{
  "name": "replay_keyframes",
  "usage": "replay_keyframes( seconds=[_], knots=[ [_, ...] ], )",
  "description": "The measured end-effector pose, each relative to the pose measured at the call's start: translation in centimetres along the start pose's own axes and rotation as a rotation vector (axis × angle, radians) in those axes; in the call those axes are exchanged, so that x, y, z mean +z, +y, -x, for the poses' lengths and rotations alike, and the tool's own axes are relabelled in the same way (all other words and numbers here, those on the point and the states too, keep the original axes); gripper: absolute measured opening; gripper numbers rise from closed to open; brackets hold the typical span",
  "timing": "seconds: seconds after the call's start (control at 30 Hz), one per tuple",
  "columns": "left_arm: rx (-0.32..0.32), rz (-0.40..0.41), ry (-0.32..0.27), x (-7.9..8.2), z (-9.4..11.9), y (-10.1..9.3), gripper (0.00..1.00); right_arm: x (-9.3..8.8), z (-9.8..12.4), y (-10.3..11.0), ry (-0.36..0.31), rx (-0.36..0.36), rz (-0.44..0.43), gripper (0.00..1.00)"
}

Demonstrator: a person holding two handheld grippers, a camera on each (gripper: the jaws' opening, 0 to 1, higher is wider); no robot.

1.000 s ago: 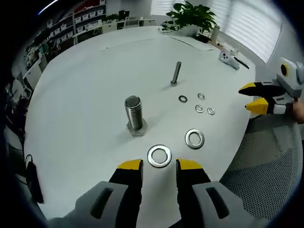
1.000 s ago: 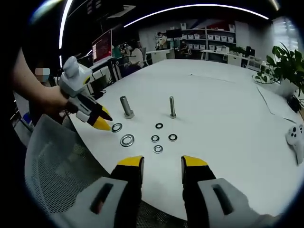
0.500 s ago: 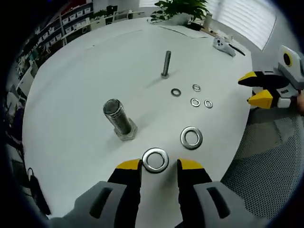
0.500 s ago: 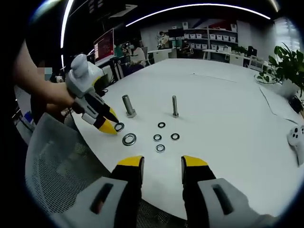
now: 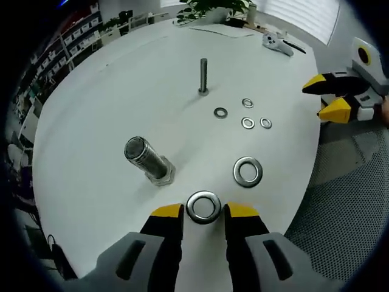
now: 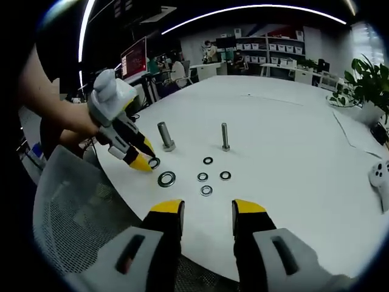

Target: Place the washer onto the threaded stud by aligning its center hole with the stud, sliding it down to the base, and recovering from edge contact or off-axis alignment until the washer reaches the visible bottom stop.

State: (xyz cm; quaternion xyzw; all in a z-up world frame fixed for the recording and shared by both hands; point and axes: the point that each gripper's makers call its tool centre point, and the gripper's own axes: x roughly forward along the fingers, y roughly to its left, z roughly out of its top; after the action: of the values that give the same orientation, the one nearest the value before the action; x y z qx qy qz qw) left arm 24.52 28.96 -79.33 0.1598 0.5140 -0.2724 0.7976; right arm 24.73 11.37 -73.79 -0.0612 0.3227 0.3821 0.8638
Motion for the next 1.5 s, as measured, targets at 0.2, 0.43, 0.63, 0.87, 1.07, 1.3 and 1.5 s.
replay_keyframes(
  seconds=[0.2,0.43,0.63,0.87,1.07,1.3,1.5],
  knots=[
    [-0.001,0.023,-0.005,0.1,0.0,0.2,0.25,0.1,0.0,-0.1,-0.005,-0.001,-0.005,0.34],
    [0.002,-0.101,0.025,0.2,-0.3,0.0,0.26,0.2,0.0,-0.1,-0.013,0.000,-0.007,0.34],
    [-0.007,-0.094,0.058,0.3,-0.2,0.0,0.26,0.2,0.1,0.0,-0.015,0.003,-0.007,0.34],
    [-0.013,-0.111,0.095,0.1,-0.2,0.3,0.21,0.2,0.1,0.1,-0.016,0.007,-0.005,0.34],
    [-0.014,-0.116,0.103,0.0,-0.1,0.3,0.21,0.2,0.1,0.1,-0.015,0.009,-0.006,0.34],
    [-0.027,-0.123,0.147,-1.2,0.5,1.0,0.21,0.3,0.1,0.1,-0.018,0.011,-0.007,0.34],
    [-0.044,-0.172,0.194,-1.8,0.7,1.2,0.21,0.3,0.1,0.2,-0.018,0.014,-0.006,0.34]
  ],
)
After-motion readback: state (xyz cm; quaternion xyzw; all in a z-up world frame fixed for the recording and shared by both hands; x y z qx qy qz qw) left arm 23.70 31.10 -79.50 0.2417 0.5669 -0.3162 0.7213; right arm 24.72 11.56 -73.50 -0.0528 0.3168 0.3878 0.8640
